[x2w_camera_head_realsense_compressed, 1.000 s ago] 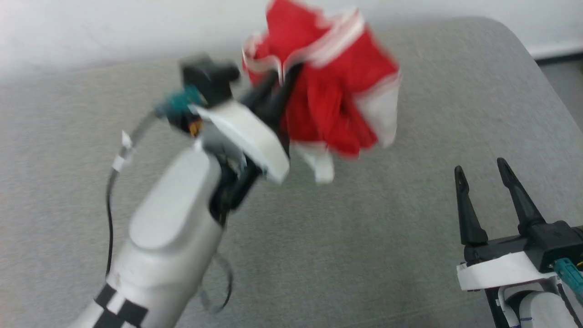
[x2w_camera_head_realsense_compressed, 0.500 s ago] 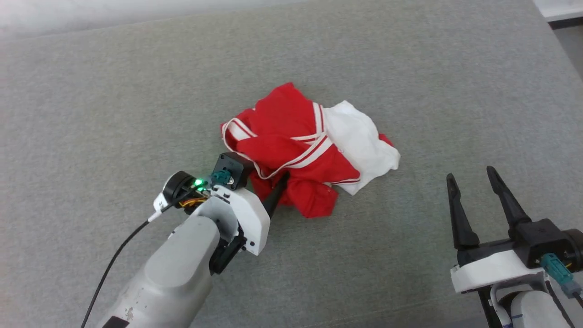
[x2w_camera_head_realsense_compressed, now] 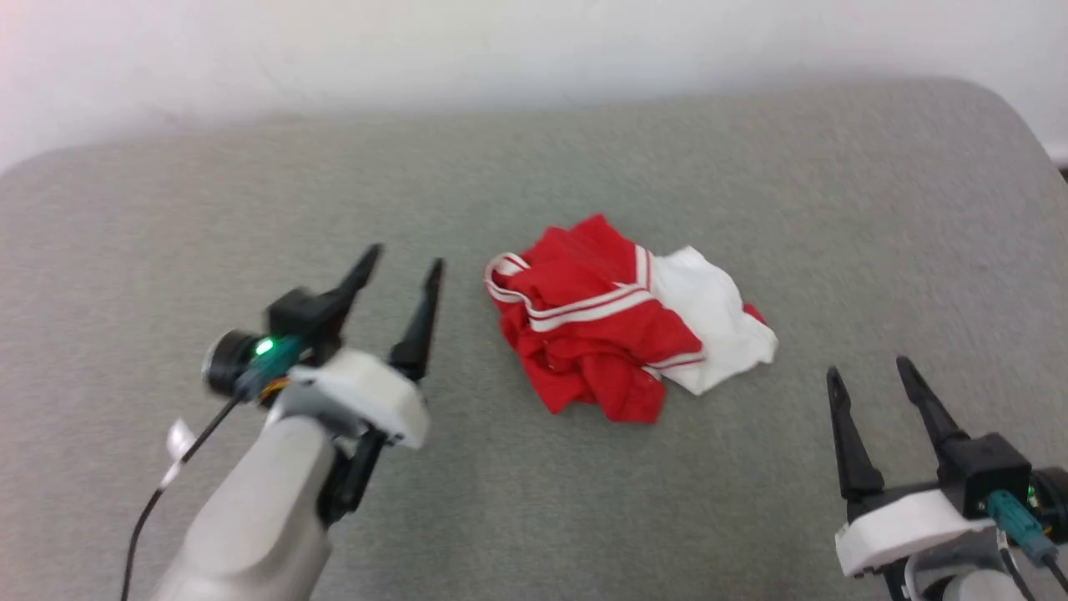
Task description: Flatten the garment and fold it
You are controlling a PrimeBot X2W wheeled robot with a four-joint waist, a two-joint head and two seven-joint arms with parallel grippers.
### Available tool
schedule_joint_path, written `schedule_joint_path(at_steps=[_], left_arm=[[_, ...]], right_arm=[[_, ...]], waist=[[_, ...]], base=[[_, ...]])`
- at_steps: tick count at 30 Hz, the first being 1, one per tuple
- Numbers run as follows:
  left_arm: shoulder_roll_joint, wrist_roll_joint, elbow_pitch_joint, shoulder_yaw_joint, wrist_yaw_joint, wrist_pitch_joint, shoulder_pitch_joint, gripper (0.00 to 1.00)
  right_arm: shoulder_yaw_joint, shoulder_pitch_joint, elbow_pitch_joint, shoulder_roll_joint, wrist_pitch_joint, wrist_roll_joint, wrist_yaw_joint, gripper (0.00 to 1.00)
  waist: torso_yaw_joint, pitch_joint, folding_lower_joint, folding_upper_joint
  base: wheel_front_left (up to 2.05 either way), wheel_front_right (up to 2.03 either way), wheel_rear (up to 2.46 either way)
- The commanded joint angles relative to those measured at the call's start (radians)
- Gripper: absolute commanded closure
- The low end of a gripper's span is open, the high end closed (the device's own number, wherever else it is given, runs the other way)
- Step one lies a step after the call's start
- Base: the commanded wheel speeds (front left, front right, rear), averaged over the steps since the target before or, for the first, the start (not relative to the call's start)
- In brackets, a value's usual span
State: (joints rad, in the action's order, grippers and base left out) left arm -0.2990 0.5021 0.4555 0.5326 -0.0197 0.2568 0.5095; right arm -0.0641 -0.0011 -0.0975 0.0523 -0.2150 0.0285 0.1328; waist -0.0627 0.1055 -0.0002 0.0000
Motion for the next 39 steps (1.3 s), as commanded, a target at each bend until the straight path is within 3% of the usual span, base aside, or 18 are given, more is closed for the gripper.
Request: schedule_joint_path(at_steps=[1, 8, 14, 20, 27, 31, 39], left_arm=[[-0.018, -0.007, -0.069, -0.042, -0.028, 0.004, -0.062, 0.00], [-0.013, -0.063, -0.311, -0.198, -0.097, 0.005, -0.340, 0.00], [0.043, -0.117, -0.370, -0.237, -0.103, 0.005, -0.494, 0.00], [0.097, -0.170, -0.360, -0.242, -0.068, 0.005, -0.578, 0.00], [0.110, -0.176, -0.318, -0.234, -0.005, -0.020, -0.529, 0.00], [0.103, -0.168, -0.269, -0.193, 0.024, -0.185, -0.438, 0.00], [0.125, -0.159, -0.218, -0.164, 0.034, -0.440, -0.171, 0.00]], right_arm=[[-0.001, 0.017, 0.004, -0.002, 0.007, 0.005, -0.002, 0.00], [0.001, 0.057, 0.011, -0.002, 0.023, -0.008, -0.002, 0.00], [0.009, 0.072, 0.007, -0.002, 0.027, -0.022, -0.002, 0.00], [0.026, 0.070, 0.006, -0.002, 0.028, -0.035, -0.002, 0.00], [0.052, 0.053, 0.010, -0.002, 0.031, -0.036, -0.002, 0.00], [0.054, 0.035, 0.015, -0.002, 0.031, -0.033, -0.002, 0.00], [0.061, -0.004, 0.010, -0.002, 0.015, -0.040, -0.002, 0.00]], waist=[[0.078, -0.079, 0.0002, 0.0000], [0.111, -0.113, 0.0002, 0.0000], [0.118, -0.125, 0.0002, 0.0000], [0.114, -0.120, 0.0002, 0.0000], [0.073, -0.076, 0.0002, 0.0000], [0.030, -0.020, 0.0002, 0.0000], [-0.059, 0.102, 0.0002, 0.0000]], base=[[0.00, 0.00, 0.00], [0.00, 0.00, 0.00], [0.00, 0.00, 0.00], [0.00, 0.00, 0.00], [0.00, 0.00, 0.00], [0.00, 0.00, 0.00], [0.00, 0.00, 0.00]])
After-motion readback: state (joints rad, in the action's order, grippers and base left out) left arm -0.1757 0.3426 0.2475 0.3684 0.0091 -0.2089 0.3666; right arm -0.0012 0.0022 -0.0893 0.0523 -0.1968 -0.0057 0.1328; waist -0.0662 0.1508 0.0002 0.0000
